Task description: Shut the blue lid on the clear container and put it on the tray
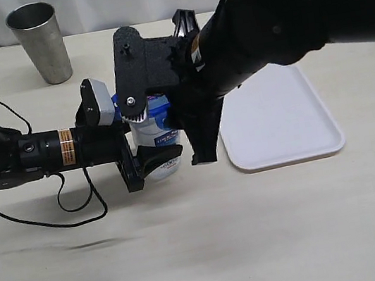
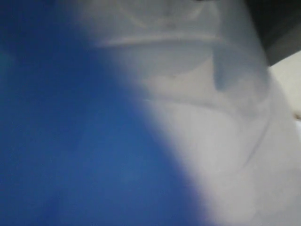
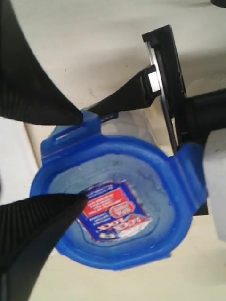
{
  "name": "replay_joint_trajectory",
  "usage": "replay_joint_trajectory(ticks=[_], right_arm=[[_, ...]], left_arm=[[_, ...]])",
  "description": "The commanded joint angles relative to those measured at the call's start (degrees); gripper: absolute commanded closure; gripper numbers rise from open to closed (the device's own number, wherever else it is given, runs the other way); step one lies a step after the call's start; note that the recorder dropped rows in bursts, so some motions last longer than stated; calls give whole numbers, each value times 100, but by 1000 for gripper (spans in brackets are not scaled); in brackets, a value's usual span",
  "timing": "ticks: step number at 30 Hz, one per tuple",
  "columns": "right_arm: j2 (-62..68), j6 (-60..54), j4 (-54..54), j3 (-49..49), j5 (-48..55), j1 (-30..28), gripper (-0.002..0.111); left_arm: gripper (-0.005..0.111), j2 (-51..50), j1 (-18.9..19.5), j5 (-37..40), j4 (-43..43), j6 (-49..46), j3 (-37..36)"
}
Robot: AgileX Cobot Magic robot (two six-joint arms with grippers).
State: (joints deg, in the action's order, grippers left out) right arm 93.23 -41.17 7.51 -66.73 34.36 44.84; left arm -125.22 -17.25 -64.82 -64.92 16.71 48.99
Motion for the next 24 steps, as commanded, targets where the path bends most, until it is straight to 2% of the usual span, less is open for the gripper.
replay_joint_trajectory(ticks=[1, 19, 20, 22, 24], right_arm=[[3, -51, 235, 245, -270, 135, 65], [467, 213, 844, 372, -475, 135, 65], [467, 213, 844, 372, -475, 135, 66], [529, 213, 844, 372, -465, 135, 77], [663, 290, 844, 372, -465, 135, 77]], left_arm=[[107, 58, -15, -514, 86, 134, 38], [107, 58, -15, -514, 22, 175, 38], [107, 58, -15, -514, 24, 175, 38], [107, 58, -15, -514, 24, 175, 38], [107, 58, -15, -514, 24, 175, 38]])
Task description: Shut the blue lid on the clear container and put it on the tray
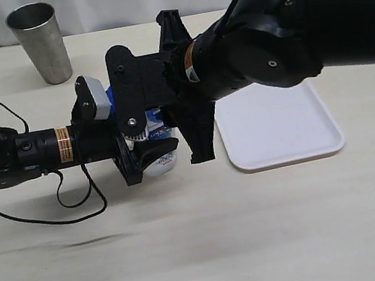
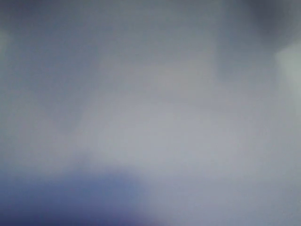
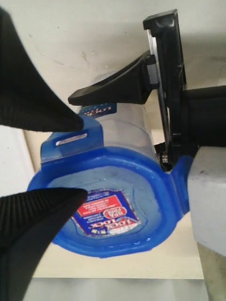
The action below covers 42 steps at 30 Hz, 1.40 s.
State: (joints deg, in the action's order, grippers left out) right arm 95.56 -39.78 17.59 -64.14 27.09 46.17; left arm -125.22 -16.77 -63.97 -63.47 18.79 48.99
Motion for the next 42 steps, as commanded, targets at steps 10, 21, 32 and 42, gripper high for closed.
replay_joint_trajectory(ticks=[10, 21, 32, 42], right_arm=[[707, 358, -164, 112, 58, 1, 81], [707, 1646, 1179, 398, -300, 1, 83], [77, 1609, 599, 351, -84, 1, 68], [-1028, -181, -2712, -861, 1888, 1, 62]], left_arm=[[107, 58, -64, -599, -139, -34, 38], [107, 58, -64, -599, -139, -34, 38], [107, 58, -64, -599, 114, -179, 38], [107, 58, -64, -599, 161, -1042, 38]])
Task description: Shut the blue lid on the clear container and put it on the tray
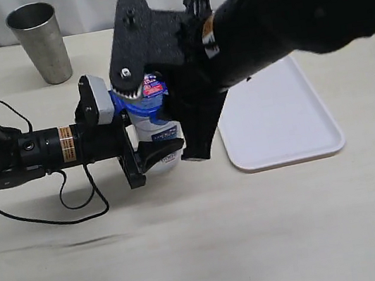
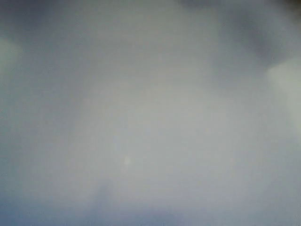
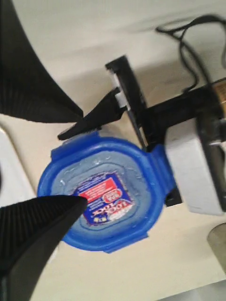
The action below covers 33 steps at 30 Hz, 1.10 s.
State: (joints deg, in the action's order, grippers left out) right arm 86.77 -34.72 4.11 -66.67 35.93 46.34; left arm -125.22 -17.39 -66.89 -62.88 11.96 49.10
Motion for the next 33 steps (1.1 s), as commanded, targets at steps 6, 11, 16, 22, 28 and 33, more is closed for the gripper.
replay_joint_trajectory(ticks=[6, 11, 16, 22, 28, 33], right_arm=[[-149, -593, -1500, -1151, 1768, -49, 62], [202, -337, -1344, -1416, 2065, -380, 62], [1073, -891, -1364, -2137, 2337, -713, 62], [1324, -1491, -1374, -2354, 2144, -519, 62], [1581, -1100, -855, -2354, 2397, -507, 62], [1694, -944, -773, -2354, 2484, -507, 62]], left_arm=[[107, 58, -1, -307, 61, -1557, 27], [107, 58, -1, -307, 50, -2215, 27], [107, 58, -1, -307, -301, -2864, 27], [107, 58, -1, -307, -304, -2864, 27], [107, 58, -1, -307, -286, -2864, 27], [107, 58, -1, -307, -298, -2842, 27]])
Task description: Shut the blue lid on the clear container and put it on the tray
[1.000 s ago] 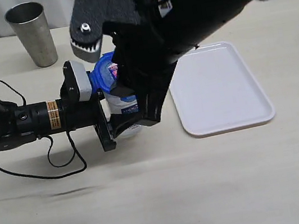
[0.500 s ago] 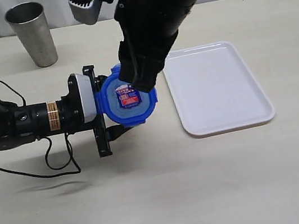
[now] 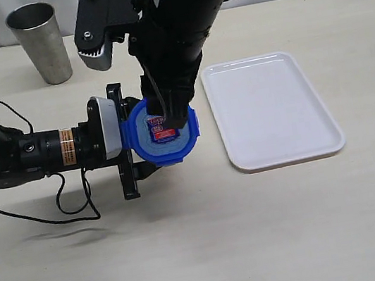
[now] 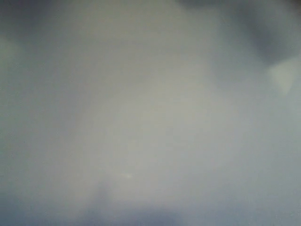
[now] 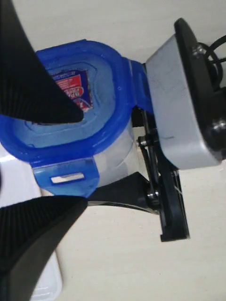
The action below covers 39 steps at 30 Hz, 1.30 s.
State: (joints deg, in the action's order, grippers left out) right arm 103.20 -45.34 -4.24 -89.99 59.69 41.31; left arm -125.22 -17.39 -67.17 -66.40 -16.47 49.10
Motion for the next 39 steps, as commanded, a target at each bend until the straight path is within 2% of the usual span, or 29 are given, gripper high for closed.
replay_joint_trajectory(ticks=[1, 6, 21, 32, 35, 39], right_arm=[[80, 118, 48, -22, 149, -4, 63], [248, -24, -190, -22, 381, -4, 74], [904, 96, -275, -22, 961, 9, 75], [997, 119, -399, -22, 916, 9, 76], [997, 175, -214, -105, 831, 9, 76], [880, 814, 377, -360, 673, 9, 76]], left_arm=[[107, 58, -1, -279, 54, 1, 27], [107, 58, -1, -279, 54, 15, 27], [107, 58, -1, -279, 65, 235, 27], [107, 58, -1, -279, 65, 479, 27], [107, 58, -1, -279, 65, 605, 27], [107, 58, -1, -279, 169, 1008, 27]])
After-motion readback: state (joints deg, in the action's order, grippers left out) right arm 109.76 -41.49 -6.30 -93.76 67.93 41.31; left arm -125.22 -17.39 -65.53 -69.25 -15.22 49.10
